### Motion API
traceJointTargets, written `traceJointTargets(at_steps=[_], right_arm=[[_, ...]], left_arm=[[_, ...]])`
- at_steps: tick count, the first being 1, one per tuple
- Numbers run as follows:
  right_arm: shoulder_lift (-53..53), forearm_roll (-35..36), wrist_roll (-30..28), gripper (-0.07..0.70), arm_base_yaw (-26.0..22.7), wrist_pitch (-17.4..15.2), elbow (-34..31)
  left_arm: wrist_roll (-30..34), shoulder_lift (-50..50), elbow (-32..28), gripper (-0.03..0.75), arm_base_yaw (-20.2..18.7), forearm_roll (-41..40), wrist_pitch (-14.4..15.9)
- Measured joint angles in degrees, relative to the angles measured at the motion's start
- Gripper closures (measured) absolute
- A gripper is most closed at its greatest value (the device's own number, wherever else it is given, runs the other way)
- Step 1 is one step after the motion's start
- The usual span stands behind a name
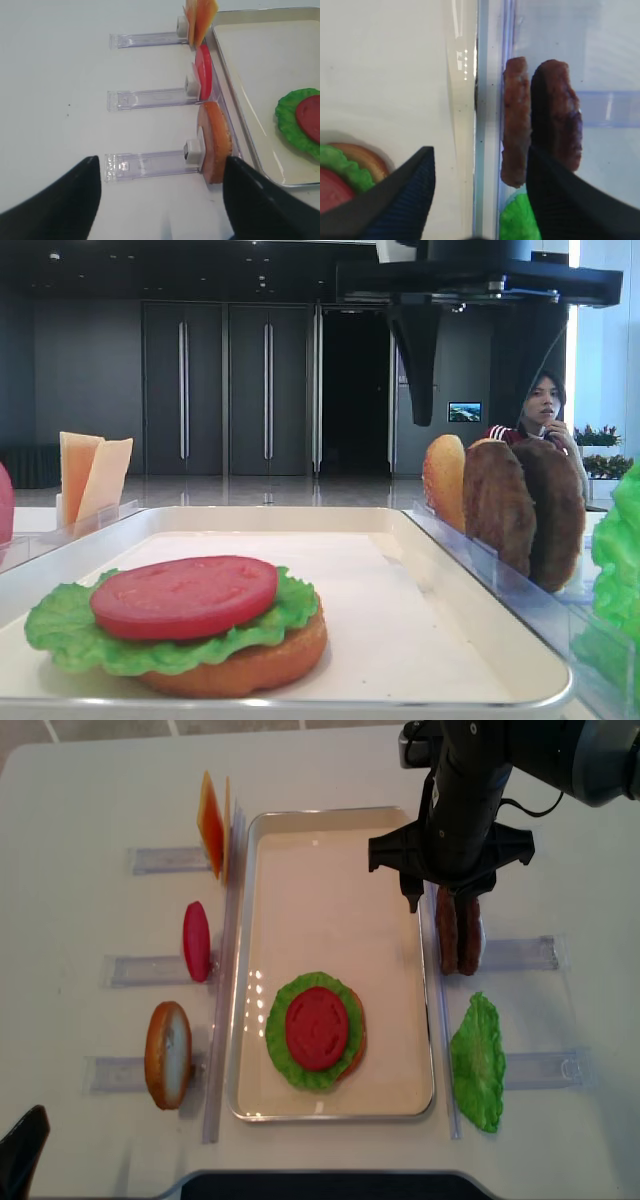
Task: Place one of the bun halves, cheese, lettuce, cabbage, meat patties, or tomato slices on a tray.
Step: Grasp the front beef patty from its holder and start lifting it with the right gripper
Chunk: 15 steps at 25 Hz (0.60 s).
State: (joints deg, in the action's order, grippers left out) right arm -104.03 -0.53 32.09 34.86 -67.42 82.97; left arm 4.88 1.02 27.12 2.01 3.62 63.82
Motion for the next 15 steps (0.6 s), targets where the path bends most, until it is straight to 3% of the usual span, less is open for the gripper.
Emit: traceJointTargets(at_steps=[15], right_arm=[[0.0, -2.5, 0.0, 0.216, 0.0, 0.2, 0.0]], left_arm=[[0.0, 0.0, 0.0, 0.136, 0.0, 0.0, 0.0]])
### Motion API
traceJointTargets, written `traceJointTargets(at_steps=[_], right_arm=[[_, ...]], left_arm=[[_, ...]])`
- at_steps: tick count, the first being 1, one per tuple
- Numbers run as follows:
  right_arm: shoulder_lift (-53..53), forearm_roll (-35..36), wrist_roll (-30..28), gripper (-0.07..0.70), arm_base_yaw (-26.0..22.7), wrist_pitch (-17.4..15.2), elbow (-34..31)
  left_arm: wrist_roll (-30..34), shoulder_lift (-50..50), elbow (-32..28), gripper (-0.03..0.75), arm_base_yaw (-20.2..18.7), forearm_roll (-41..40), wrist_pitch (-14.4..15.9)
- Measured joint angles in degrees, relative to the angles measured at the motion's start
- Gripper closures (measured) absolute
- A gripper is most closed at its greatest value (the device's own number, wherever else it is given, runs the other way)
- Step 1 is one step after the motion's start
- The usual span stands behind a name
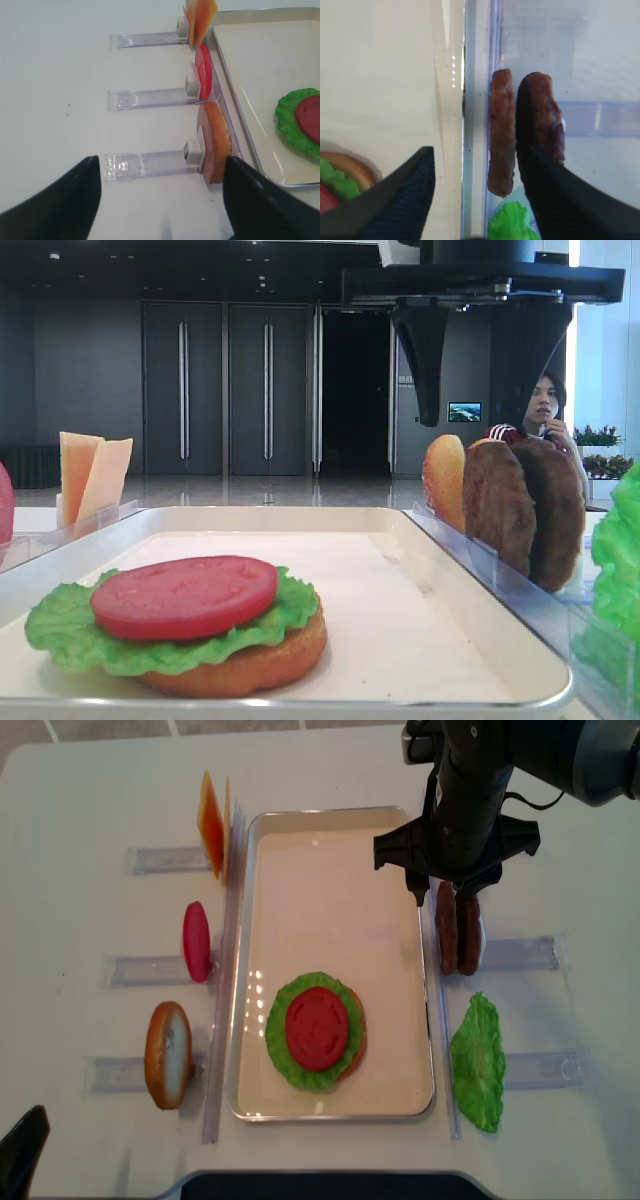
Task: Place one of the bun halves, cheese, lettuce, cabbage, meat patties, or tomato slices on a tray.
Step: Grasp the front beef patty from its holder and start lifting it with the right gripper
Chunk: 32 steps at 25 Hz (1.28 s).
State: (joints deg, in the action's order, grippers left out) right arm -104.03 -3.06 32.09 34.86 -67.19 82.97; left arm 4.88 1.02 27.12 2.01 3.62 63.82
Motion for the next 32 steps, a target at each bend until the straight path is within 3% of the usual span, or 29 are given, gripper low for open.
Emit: traceJointTargets(at_steps=[32], right_arm=[[-4.4, 0.9, 0.1, 0.216, 0.0, -1.1, 0.0]], left_arm=[[0.0, 0.0, 0.0, 0.136, 0.0, 0.0, 0.0]])
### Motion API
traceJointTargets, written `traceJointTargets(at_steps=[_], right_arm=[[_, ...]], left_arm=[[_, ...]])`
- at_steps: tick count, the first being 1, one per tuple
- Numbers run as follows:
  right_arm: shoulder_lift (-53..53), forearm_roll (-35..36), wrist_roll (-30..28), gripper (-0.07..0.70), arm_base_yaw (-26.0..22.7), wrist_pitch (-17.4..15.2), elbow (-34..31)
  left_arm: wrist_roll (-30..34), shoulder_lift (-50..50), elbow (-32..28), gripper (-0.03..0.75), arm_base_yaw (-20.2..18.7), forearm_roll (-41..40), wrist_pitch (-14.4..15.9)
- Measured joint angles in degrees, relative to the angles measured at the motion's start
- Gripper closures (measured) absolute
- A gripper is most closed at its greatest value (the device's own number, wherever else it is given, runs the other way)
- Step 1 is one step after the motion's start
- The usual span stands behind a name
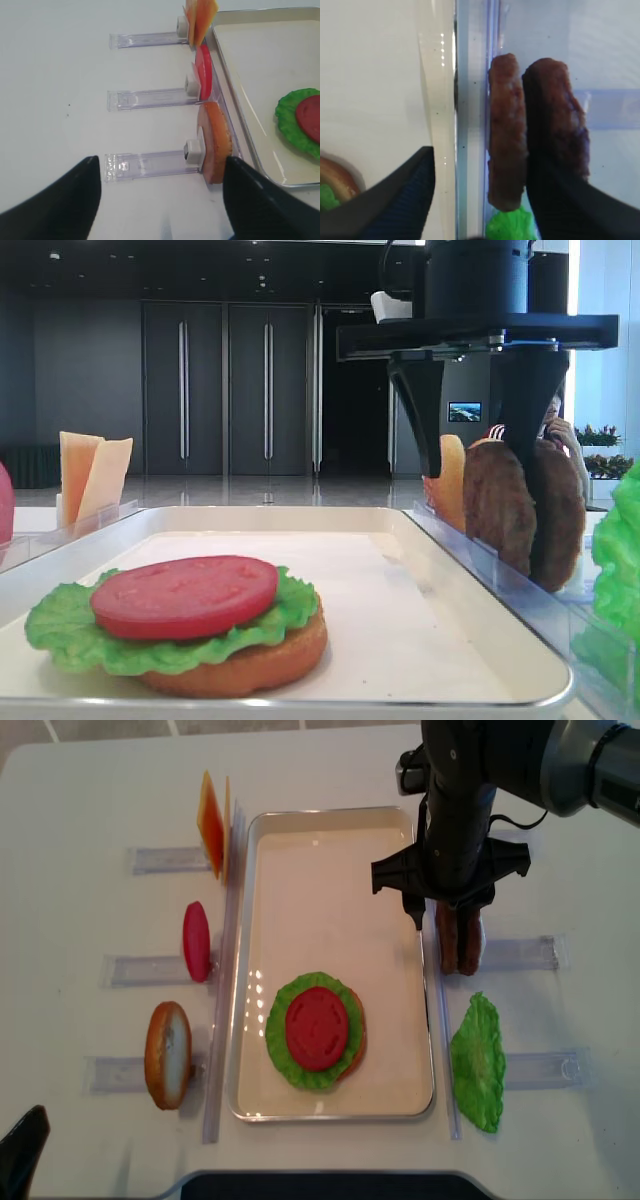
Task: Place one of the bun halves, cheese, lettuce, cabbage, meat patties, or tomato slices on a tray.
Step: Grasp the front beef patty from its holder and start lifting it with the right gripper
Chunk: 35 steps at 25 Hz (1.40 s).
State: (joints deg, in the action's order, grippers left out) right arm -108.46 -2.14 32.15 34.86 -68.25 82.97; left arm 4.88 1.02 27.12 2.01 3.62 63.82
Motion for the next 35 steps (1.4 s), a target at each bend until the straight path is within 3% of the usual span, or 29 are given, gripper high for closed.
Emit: traceJointTargets(at_steps=[14, 29, 35], right_arm=[[-0.1, -1.2, 0.0, 0.226, 0.0, 1.8, 0.0], [-0.2, -2.2, 0.1, 0.479, -0.1, 0.3, 0.0], [-0.2, -3.8, 0.3, 0.486, -0.1, -0.6, 0.0]], left_arm=[[0.0, 0.0, 0.0, 0.136, 0.0, 0.0, 0.0], [0.0, 0.0, 0.0, 0.136, 0.0, 0.0, 0.0], [0.0, 0.0, 0.0, 0.136, 0.0, 0.0, 0.0]])
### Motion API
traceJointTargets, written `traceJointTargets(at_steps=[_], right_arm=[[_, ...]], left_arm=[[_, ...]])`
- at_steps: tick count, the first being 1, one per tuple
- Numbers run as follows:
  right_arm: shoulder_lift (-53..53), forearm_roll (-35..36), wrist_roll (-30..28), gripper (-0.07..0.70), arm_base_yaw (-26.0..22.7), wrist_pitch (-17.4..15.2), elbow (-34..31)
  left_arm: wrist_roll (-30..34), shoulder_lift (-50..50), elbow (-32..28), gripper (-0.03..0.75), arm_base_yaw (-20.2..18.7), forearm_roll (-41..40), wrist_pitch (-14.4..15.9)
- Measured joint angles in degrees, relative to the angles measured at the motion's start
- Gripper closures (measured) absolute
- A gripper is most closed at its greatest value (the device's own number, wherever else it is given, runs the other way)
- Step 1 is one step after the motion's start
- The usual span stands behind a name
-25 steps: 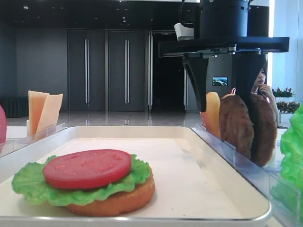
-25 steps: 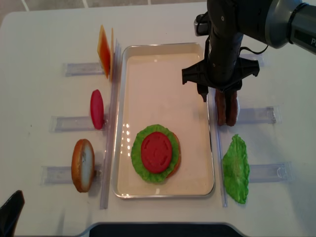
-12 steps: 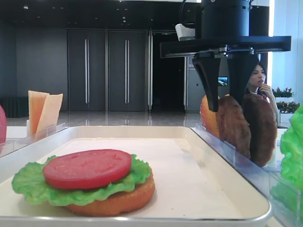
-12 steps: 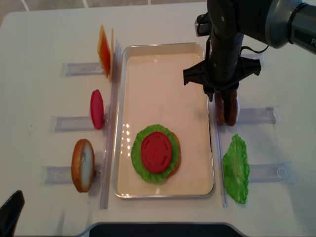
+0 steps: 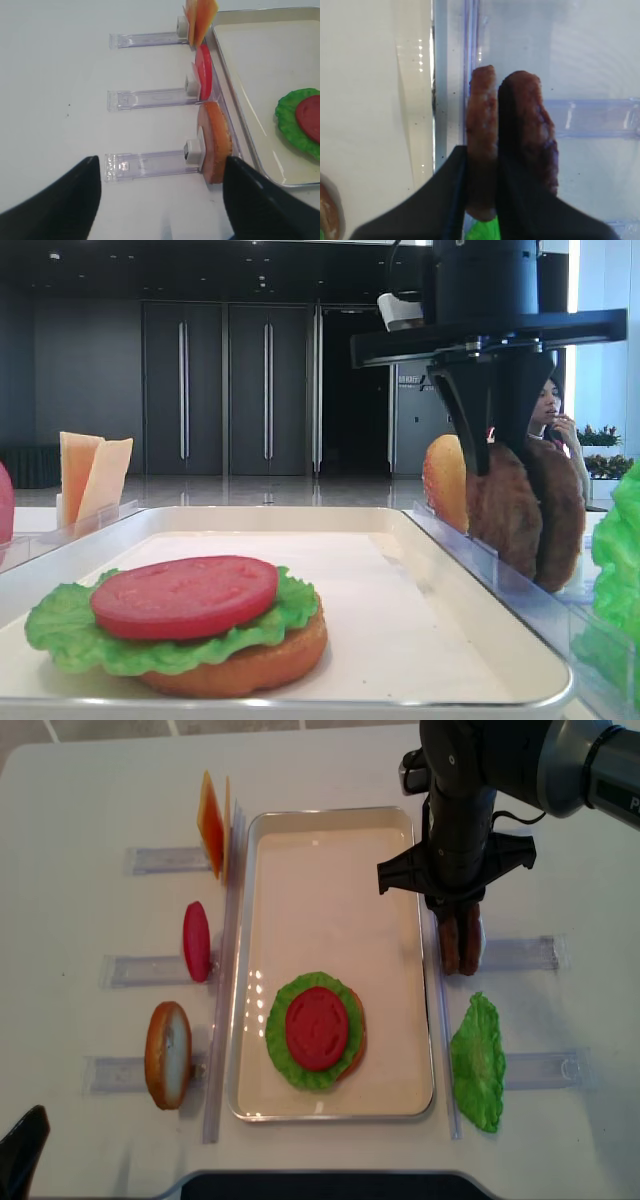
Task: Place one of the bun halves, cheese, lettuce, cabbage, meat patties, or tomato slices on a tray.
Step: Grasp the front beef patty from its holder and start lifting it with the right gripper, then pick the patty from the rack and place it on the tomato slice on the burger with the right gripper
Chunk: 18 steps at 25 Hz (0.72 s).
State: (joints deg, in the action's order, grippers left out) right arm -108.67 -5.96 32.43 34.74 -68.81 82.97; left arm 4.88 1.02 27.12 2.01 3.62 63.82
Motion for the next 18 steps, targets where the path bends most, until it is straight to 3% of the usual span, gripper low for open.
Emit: traceJointTargets(at_steps=[18], right_arm=[[3.7, 0.9, 1.0, 0.486, 0.0, -1.2, 3.1]], left_arm=[[0.0, 0.0, 0.0, 0.136, 0.0, 0.0, 0.0]])
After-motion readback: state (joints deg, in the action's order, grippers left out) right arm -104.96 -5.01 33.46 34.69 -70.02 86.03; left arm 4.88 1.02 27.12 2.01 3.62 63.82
